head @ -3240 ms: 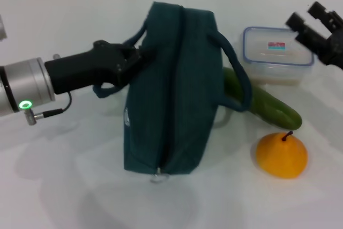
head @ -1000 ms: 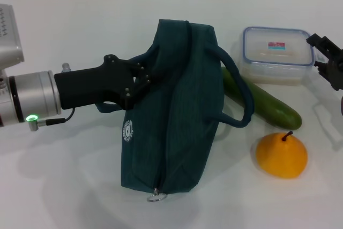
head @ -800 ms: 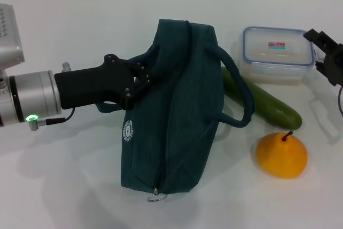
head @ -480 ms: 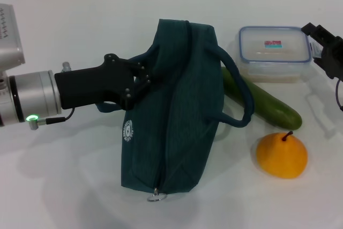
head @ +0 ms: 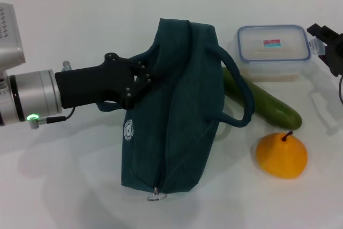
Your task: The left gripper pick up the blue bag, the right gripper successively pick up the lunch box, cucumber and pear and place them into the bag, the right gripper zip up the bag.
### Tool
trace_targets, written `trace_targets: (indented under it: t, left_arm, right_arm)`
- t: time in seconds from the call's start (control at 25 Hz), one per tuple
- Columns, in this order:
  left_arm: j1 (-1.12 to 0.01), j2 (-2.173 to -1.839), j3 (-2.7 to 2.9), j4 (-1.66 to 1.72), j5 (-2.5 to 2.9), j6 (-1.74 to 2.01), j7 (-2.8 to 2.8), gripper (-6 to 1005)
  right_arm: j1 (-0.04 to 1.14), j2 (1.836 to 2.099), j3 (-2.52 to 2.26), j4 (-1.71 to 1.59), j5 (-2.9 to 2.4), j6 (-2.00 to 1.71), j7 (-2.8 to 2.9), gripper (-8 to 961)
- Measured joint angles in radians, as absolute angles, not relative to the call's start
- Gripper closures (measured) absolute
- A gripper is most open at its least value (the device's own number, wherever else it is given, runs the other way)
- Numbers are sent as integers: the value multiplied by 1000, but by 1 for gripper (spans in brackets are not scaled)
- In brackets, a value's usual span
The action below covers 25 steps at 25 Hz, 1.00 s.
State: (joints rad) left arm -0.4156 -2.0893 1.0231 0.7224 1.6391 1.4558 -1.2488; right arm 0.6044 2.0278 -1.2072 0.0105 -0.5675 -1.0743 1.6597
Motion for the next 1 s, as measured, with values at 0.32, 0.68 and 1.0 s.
trace_targets:
  t: [0.32,0.68,1.0]
  left_arm:
    - [-417,-2089,1023,722,1638,1454,-1249,964]
    - [-415,-2089,1023,722,1637,1455,-1248,964]
    - [-413,-2089,1032,721,1636,1455,-1232,964]
  right_arm:
    - [608,2028,-1208,9,-572,-1063,1664,534]
    - [611,2028,-1215,14,-576,-1049,1690,535]
    - [630,2028,-1220,19,-602,-1011,1725,535]
